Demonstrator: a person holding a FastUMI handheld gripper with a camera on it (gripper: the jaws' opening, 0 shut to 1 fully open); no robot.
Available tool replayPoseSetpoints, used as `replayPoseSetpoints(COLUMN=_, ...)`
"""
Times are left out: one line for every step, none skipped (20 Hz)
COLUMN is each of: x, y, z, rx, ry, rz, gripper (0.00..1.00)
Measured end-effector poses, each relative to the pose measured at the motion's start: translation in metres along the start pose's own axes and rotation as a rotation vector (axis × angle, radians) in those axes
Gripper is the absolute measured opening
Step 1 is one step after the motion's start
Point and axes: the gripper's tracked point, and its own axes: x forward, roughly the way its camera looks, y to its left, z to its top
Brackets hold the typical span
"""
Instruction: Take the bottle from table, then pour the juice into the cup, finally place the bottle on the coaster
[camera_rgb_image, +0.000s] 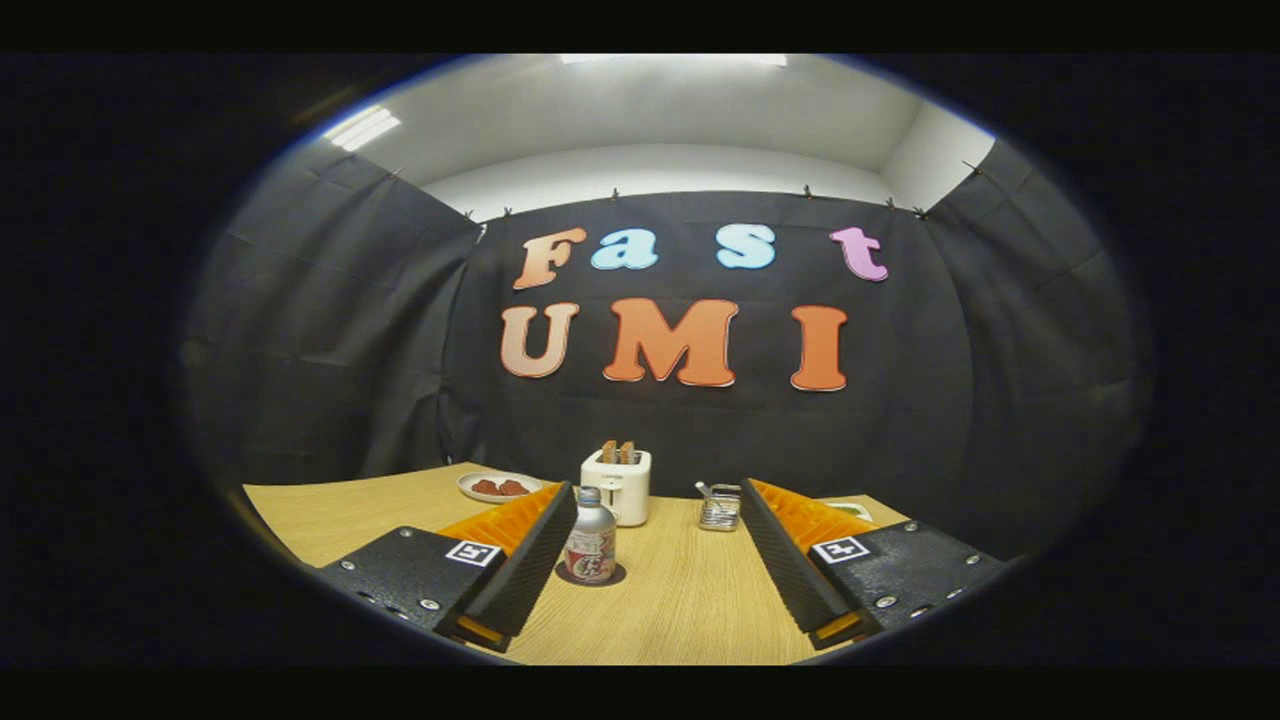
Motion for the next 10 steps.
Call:
replayPoseSetpoints(x=-0.003, y=-0.003, z=0.001, rx=-0.001, ry=-0.004, rz=-0.006, gripper=0.97)
replayPoseSetpoints(x=-0.005, y=-0.005, z=0.003, rx=-0.001, ry=-0.008, rz=-0.012, gripper=0.97)
replayPoseSetpoints(x=-0.006, y=-0.008, z=0.003, rx=0.000, ry=-0.012, rz=-0.018, gripper=0.97)
replayPoseSetpoints(x=-0.005, y=-0.010, z=0.004, rx=0.007, ry=-0.013, rz=-0.022, gripper=0.97)
replayPoseSetpoints(x=-0.006, y=-0.012, z=0.006, rx=0.014, ry=-0.018, rz=-0.026, gripper=0.97)
replayPoseSetpoints(x=-0.006, y=-0.013, z=0.007, rx=0.022, ry=-0.024, rz=-0.028, gripper=0.97)
replayPoseSetpoints(x=-0.006, y=-0.013, z=0.008, rx=0.026, ry=-0.028, rz=-0.028, gripper=0.97)
replayPoseSetpoints(x=-0.006, y=-0.012, z=0.008, rx=0.028, ry=-0.031, rz=-0.027, gripper=0.97)
replayPoseSetpoints(x=-0.006, y=-0.012, z=0.008, rx=0.025, ry=-0.034, rz=-0.025, gripper=0.97)
replayPoseSetpoints(x=-0.006, y=-0.012, z=0.008, rx=0.022, ry=-0.037, rz=-0.024, gripper=0.97)
